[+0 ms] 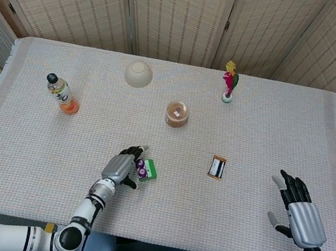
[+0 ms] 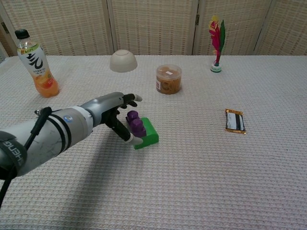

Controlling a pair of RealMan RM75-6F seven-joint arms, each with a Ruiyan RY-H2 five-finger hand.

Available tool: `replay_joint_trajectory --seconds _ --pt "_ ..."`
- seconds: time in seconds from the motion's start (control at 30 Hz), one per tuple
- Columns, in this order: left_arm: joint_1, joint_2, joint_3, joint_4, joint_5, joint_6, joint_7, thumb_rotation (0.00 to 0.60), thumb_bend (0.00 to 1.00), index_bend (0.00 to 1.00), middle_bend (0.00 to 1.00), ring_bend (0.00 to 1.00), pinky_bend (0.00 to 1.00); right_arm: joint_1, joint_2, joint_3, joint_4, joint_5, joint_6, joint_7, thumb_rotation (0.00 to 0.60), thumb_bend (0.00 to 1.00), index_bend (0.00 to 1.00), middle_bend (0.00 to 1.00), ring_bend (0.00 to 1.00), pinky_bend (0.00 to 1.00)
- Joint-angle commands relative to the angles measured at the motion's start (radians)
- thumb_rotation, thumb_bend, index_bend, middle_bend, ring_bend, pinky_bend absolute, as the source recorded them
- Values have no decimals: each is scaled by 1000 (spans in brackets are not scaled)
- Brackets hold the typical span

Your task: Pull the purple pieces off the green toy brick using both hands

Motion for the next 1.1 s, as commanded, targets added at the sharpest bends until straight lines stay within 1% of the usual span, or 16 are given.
replay_joint_trajectory --seconds 0.03,0.27,0.43,0.7,0.83,0.97,1.1 --pt "-7 -24 2 16 62 33 -68 600 232 60 128 43 105 0 1 -1 0 -2 1 3 600 372 0 0 0 0" --pt "-15 -63 35 66 150 82 -133 600 231 78 167 127 99 -2 9 -4 -2 -10 9 16 600 372 0 0 0 0" --pt "-22 -73 50 88 158 84 -148 600 229 81 169 98 91 -4 12 -3 -1 -12 17 26 600 371 0 0 0 0" --pt "-29 -87 69 112 168 110 -141 600 228 85 169 129 116 -4 16 -5 -2 -18 21 35 600 371 0 0 0 0" --pt "-31 -103 83 141 178 120 -139 600 229 84 172 175 115 -5 20 -6 -2 -21 26 42 600 372 0 0 0 0" --pt "-33 -116 87 166 189 128 -140 600 229 84 185 216 119 -6 20 -5 0 -22 29 47 600 372 0 0 0 0" --pt "-33 -121 87 177 194 131 -142 600 229 84 222 285 143 -3 20 -5 2 -21 24 49 600 371 0 0 0 0"
